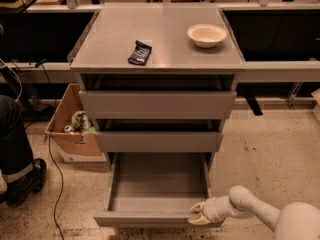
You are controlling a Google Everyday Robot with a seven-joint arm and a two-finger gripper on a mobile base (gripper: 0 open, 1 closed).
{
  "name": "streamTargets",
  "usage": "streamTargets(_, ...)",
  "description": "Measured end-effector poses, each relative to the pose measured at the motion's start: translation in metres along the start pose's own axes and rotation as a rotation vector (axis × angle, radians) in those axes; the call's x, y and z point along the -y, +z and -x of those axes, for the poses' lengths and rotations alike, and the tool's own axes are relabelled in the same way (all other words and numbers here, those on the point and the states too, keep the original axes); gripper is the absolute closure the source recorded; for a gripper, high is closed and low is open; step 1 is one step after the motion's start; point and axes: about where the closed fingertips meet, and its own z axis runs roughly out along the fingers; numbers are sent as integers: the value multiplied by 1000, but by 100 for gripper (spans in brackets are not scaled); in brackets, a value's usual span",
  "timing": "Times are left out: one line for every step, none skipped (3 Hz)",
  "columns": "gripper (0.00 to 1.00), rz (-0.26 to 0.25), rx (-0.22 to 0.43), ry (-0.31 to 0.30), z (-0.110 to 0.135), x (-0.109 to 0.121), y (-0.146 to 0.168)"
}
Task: Close bottom drawer
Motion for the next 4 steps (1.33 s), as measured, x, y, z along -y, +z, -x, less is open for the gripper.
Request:
streamTargets(100, -5, 5, -24, 9, 9, 6)
streamTargets(100, -5, 5, -24, 8, 9, 6)
streamTargets(100, -10, 10, -37, 12, 14, 6)
streamTargets(83, -17, 16, -56, 16, 21, 6)
